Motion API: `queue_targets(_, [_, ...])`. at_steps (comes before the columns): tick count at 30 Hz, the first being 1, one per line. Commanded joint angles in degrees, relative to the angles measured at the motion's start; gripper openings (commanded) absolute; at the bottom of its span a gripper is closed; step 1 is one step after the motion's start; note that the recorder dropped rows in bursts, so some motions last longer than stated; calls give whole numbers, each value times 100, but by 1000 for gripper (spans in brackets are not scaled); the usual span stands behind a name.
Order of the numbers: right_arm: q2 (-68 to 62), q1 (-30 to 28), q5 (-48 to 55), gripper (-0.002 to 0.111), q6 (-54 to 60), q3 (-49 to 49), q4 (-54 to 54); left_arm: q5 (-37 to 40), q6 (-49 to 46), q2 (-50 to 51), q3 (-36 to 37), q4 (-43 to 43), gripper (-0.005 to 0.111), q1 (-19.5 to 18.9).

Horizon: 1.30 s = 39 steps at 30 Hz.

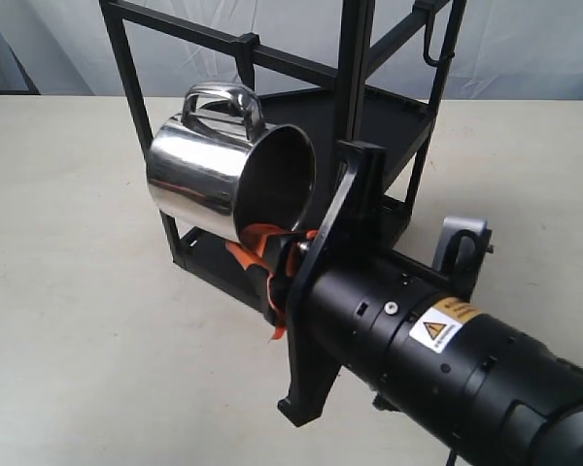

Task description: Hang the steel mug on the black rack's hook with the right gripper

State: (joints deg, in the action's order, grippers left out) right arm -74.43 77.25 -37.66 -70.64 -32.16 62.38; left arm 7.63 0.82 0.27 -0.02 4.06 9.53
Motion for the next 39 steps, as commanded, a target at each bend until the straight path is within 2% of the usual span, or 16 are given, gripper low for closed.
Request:
queue_targets(1, [-34,-70,-72,-1,166,-43,562,-30,14,-27,2,4,2,27])
queue_targets(11, [-72,-699,602,-1,569,-16,351,-30,14,-27,2,4,2,27])
queue_targets(20, [-222,-728,608,-1,558,52,231,-30,14,-27,2,4,2,27])
queue_targets(22, [-209,-728,501,-1,329,40,-118,-30,14,-27,2,4,2,27])
queue_targets(26, [-180,-728,121,-1,-1032,40,-948,-30,14,-27,2,4,2,27])
queue_targets(32, [-204,-728,381,-1,-1032,40,-443,-30,14,-27,2,4,2,27])
queue_targets(39, [-204,-728,106,-1,-1032,40,-410,-30,14,-27,2,4,2,27])
